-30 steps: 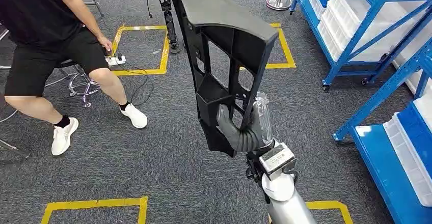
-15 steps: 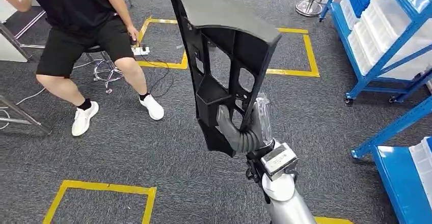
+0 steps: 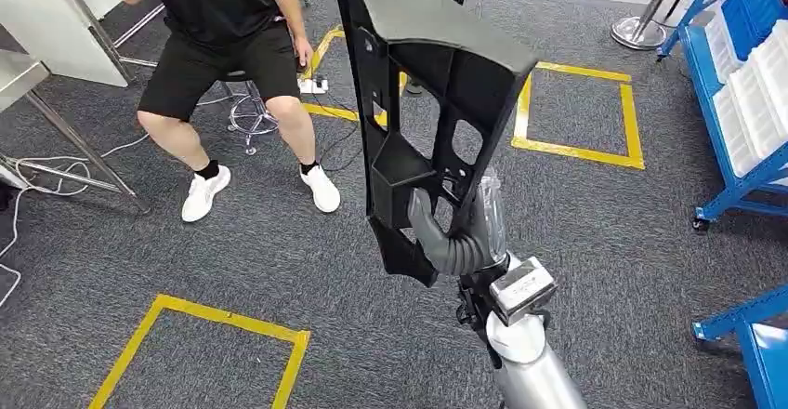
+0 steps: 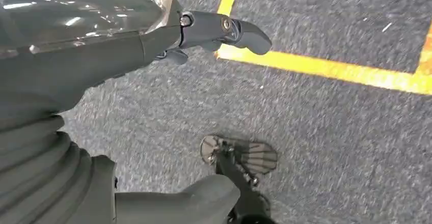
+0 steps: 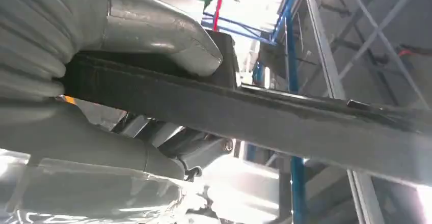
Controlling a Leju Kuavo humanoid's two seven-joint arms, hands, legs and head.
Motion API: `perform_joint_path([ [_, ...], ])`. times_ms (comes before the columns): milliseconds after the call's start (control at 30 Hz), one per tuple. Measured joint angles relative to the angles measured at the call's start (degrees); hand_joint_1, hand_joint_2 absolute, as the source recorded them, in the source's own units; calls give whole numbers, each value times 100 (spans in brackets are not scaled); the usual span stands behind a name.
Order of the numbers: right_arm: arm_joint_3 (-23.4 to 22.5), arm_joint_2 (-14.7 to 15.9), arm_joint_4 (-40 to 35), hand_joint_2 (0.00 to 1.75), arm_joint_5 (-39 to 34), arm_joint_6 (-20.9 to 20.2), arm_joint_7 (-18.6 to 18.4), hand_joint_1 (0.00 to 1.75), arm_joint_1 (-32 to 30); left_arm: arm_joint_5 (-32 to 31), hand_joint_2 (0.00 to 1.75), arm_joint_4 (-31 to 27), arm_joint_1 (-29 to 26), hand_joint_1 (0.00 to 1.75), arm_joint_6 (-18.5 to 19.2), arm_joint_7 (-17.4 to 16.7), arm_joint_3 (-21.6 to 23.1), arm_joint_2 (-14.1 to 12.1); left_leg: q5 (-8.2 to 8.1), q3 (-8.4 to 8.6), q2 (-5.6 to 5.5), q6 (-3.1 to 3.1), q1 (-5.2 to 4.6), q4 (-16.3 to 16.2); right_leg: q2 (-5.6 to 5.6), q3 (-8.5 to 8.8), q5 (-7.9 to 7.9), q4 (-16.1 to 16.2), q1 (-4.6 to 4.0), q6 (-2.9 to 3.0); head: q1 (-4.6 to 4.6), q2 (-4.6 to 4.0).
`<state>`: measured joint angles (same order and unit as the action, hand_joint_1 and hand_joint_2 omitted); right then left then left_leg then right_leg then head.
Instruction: Take the parts from the cabinet and place them on the table.
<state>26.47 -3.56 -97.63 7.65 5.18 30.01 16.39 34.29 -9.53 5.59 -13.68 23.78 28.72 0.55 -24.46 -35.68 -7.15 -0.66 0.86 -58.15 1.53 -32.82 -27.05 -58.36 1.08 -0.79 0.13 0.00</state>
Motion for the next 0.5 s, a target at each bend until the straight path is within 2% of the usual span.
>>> perform_joint_path([
  [33, 9, 0, 0, 175, -11, 0, 2, 175, 28, -2, 175, 0, -10, 0, 26, -9, 0, -9, -54, -9, 204, 19, 14, -72, -49, 7, 24, 26, 36, 43, -7, -2],
  [67, 13, 0, 0, 175, -20, 9, 4, 175, 37, -2, 175, 0, -6, 0, 59, -11, 0, -9, -190, -87, 456, 38, -13, -253, -87, 13, 9, 26, 22, 79, -35, -2],
  [100, 13, 4, 0, 175, -46, 22, 11, 175, 46, -2, 175, 0, 12, 0, 94, -11, 0, -13, -400, -253, 593, 57, -9, -609, -140, 13, 0, 26, 2, 130, -52, -2],
  [167, 13, 28, 20, 175, -72, 50, 11, 175, 45, -22, 175, 0, 21, 0, 129, -11, 2, -20, -782, -704, 673, 83, -4, -1514, -282, 7, -7, 26, -41, 168, -48, -2],
  [200, 15, 44, 37, 175, -81, 63, 11, 175, 43, -61, 175, 0, 16, 0, 127, -20, 22, -22, -822, -821, 681, 88, -2, -1738, -343, 7, -13, 26, -55, 176, -52, -2],
  [233, 24, 57, 46, 175, -96, 74, 11, 175, 43, -85, 175, 0, 13, 0, 124, -26, 55, -26, -748, -798, 692, 81, -2, -1690, -402, 9, -18, 25, -64, 181, -46, 0],
  [267, 33, 66, 46, 175, -103, 87, 11, 175, 43, -87, 175, 0, 3, 0, 114, -28, 79, -37, -578, -662, 708, 68, -3, -1420, -451, 12, -22, 25, -70, 186, -55, -2],
  [300, 48, 74, 46, 175, -109, 98, 11, 175, 45, -92, 175, 0, 3, 0, 111, -28, 96, -41, -355, -421, 740, 43, -6, -967, -495, 17, -24, 25, -76, 184, -48, -2],
  [333, 63, 76, 46, 175, -109, 101, 11, 175, 47, -96, 175, 0, 8, 0, 107, -28, 103, -59, -130, -98, 868, 1, -18, -392, -546, 28, -34, 25, -86, 181, -52, -2],
  [367, 70, 76, 46, 175, -111, 101, 11, 175, 47, -96, 175, 0, 24, 0, 107, -28, 107, -61, -149, 57, 1155, -48, -65, -66, -581, 38, -42, 24, -107, 168, -52, -2],
  [400, 72, 85, 46, 175, -111, 101, 11, 175, 54, -96, 175, 0, 33, 0, 107, -28, 109, -76, -129, 64, 1082, -69, -90, -53, -620, 33, -57, 25, -163, 141, -33, -2],
  [500, 76, 87, 46, 175, -111, 101, 11, 175, 58, -103, 175, 0, 30, 0, 107, -28, 131, -90, -120, 34, 903, -121, -123, -45, -761, 67, -73, 47, -146, 81, -50, -2],
])
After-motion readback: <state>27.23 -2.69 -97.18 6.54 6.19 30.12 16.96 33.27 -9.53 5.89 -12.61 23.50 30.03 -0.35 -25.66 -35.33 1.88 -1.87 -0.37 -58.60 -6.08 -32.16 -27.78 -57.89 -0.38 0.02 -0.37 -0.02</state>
